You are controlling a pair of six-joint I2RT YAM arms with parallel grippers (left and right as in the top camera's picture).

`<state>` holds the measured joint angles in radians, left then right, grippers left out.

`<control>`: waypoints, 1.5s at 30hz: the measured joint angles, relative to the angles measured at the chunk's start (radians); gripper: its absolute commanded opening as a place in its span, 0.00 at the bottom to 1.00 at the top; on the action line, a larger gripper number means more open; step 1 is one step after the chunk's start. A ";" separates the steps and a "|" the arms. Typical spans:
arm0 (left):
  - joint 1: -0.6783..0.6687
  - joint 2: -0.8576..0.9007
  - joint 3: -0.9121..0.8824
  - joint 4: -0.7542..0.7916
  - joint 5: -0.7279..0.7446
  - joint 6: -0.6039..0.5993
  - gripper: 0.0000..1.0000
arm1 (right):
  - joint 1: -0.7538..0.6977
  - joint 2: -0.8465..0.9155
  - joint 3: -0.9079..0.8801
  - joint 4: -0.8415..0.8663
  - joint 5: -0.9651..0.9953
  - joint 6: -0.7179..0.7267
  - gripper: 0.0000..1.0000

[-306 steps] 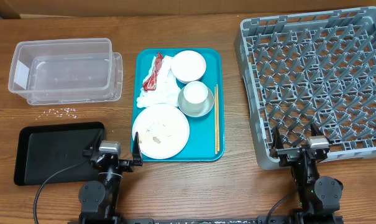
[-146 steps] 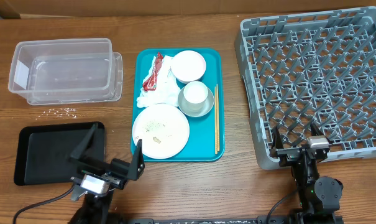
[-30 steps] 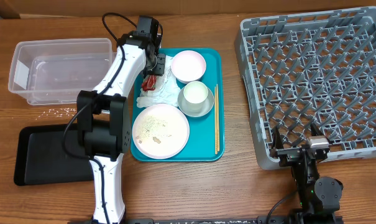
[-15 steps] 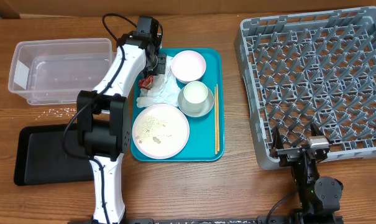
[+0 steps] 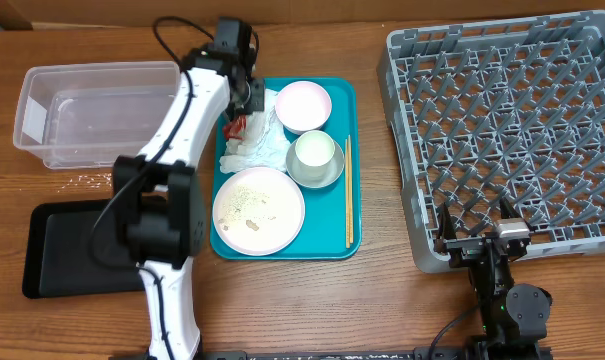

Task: Sort waste into correct bins and load items into the dishwasher
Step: 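Carry the wrapper left and release it into the clear bin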

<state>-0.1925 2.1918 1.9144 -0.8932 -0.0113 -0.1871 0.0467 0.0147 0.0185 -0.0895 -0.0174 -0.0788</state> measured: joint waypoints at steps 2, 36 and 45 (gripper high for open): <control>0.000 -0.061 0.005 -0.001 0.000 -0.018 0.04 | 0.000 0.000 0.000 0.000 0.000 0.000 1.00; 0.396 -0.159 0.026 -0.116 -0.035 -0.977 0.66 | 0.000 0.000 0.000 -0.001 0.000 0.000 1.00; 0.388 -0.163 0.026 -0.082 0.251 -0.598 0.57 | 0.000 0.000 0.000 -0.001 0.000 0.000 1.00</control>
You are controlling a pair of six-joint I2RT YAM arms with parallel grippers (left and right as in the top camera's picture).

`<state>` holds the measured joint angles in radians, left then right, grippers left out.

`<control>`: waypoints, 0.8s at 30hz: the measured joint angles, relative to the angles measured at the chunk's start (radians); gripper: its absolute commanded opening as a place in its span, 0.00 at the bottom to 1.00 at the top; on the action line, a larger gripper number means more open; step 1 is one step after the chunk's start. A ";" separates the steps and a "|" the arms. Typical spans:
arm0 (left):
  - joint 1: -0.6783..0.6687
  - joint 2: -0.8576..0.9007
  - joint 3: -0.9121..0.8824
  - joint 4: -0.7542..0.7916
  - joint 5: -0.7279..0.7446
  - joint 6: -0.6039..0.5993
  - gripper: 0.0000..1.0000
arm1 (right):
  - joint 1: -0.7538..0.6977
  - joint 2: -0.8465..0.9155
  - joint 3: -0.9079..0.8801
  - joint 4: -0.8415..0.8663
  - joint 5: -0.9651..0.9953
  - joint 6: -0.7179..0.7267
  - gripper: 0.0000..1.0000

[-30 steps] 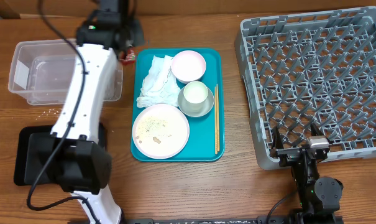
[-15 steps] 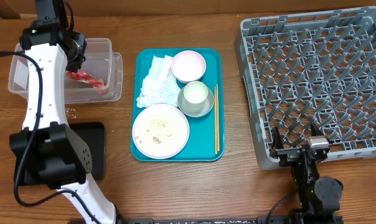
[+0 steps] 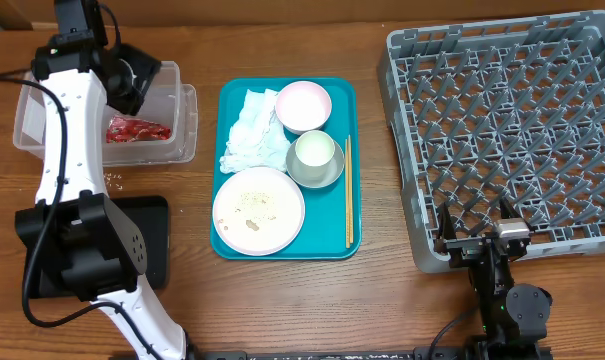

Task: Sort waste into correct bins and load items into the dishwasher
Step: 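Carry the wrapper left and release it into the clear bin, then move the left gripper back over the white napkin on the tray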

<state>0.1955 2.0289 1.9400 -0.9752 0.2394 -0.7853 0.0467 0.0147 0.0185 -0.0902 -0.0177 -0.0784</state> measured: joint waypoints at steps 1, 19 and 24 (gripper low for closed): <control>-0.006 -0.004 0.000 0.001 0.028 0.043 0.57 | 0.000 0.000 0.000 0.000 0.000 0.000 1.00; -0.446 -0.134 0.007 -0.234 -0.064 0.474 0.65 | 0.000 0.000 0.000 0.000 0.000 0.000 1.00; -0.519 -0.121 0.007 -0.222 -0.148 0.475 0.67 | 0.000 0.000 0.000 0.000 0.000 0.000 1.00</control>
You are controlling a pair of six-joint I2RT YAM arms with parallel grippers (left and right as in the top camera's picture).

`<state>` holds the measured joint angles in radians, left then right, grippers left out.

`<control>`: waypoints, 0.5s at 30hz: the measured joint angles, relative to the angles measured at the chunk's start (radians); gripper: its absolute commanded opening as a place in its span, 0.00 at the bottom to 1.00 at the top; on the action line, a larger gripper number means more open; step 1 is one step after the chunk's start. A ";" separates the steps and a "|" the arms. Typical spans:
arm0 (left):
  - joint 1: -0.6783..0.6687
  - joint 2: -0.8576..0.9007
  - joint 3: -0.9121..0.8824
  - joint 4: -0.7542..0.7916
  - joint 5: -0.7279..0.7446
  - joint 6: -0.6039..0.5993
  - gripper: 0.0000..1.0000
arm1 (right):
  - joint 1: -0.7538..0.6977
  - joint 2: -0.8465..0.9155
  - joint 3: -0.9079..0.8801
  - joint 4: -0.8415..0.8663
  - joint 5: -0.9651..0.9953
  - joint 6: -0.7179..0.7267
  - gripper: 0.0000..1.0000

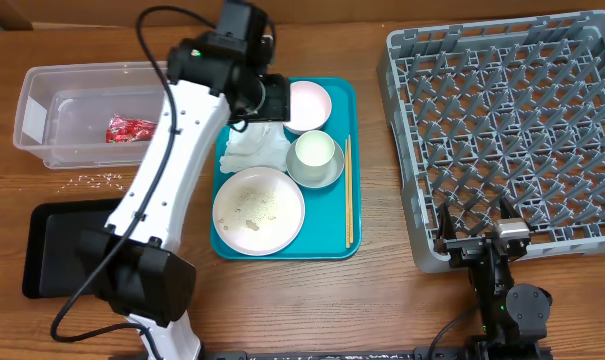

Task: Sort waste into correct bins and load items into the dishwasher
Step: 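Move the left gripper back over the white napkin on the tray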

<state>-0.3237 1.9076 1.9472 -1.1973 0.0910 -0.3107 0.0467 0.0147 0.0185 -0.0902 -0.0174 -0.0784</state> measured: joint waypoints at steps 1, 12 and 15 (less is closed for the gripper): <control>-0.010 0.000 0.000 0.005 -0.011 0.000 0.68 | 0.000 0.000 0.000 0.000 0.000 0.000 1.00; -0.030 0.000 0.000 0.008 -0.066 0.000 0.72 | 0.000 0.000 0.000 0.000 0.000 0.000 1.00; -0.030 0.000 0.000 0.008 -0.067 0.000 0.73 | 0.000 0.000 0.000 0.000 0.000 0.000 1.00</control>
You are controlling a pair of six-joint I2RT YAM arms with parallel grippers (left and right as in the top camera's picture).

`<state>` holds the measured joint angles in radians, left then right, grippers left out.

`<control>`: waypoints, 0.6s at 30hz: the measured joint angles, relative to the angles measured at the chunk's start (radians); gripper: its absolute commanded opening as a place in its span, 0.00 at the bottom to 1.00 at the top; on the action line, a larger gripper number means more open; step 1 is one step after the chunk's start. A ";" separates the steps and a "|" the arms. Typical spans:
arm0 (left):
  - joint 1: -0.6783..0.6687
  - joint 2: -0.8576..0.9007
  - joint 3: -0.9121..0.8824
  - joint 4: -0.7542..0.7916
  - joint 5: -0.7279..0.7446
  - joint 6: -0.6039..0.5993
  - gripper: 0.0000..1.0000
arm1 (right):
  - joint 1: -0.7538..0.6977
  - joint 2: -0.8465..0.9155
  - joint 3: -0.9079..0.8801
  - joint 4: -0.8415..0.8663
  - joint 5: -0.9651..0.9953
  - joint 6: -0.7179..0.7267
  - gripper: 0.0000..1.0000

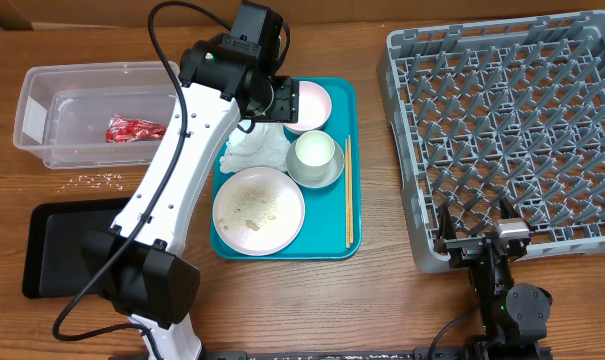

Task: Sort waste into correct bins and load items into the dishwasher
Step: 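Move the left gripper back over the white napkin on the tray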

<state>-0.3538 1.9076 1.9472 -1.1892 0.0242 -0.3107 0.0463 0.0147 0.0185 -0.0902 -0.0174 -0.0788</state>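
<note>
My left gripper [274,100] hangs over the top left of the teal tray [334,245], above the upper edge of the crumpled white napkin [254,152] and beside the pink bowl [310,103]. Its jaws look open and empty. A red wrapper [134,128] lies in the clear plastic bin [40,95]. On the tray are also a crumb-covered plate [259,208], a pale cup in a metal bowl [315,158] and chopsticks [348,190]. The grey dishwasher rack [512,130] stands on the right. My right gripper [474,228] rests open at the rack's front edge.
A black tray [57,250] lies at the front left, partly under the left arm. Crumbs [97,180] are scattered on the wood below the clear bin. The left arm spans from the front left up across the tray's left side.
My left gripper has shifted a little to the right over the tray's top left, closer to the pink bowl. Nothing else has changed.
My left gripper was down at the red wrapper beside the napkin on the tray. Then it was over the clear bin, with the wrapper lying inside. After that it was back above the tray's top left, where it still hangs. The right arm stayed still.
</note>
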 measured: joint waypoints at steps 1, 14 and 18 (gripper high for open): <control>0.000 0.000 0.000 0.000 0.000 0.000 0.73 | 0.000 0.000 0.000 0.000 0.000 0.000 1.00; 0.000 0.000 0.000 -0.003 -0.003 0.000 0.78 | 0.000 0.000 0.000 0.000 0.000 0.000 1.00; 0.000 0.000 0.000 -0.005 -0.003 0.000 0.84 | 0.000 0.000 0.000 0.000 0.000 0.000 1.00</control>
<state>-0.3538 1.9076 1.9472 -1.1942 0.0212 -0.3103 0.0463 0.0147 0.0185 -0.0902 -0.0174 -0.0788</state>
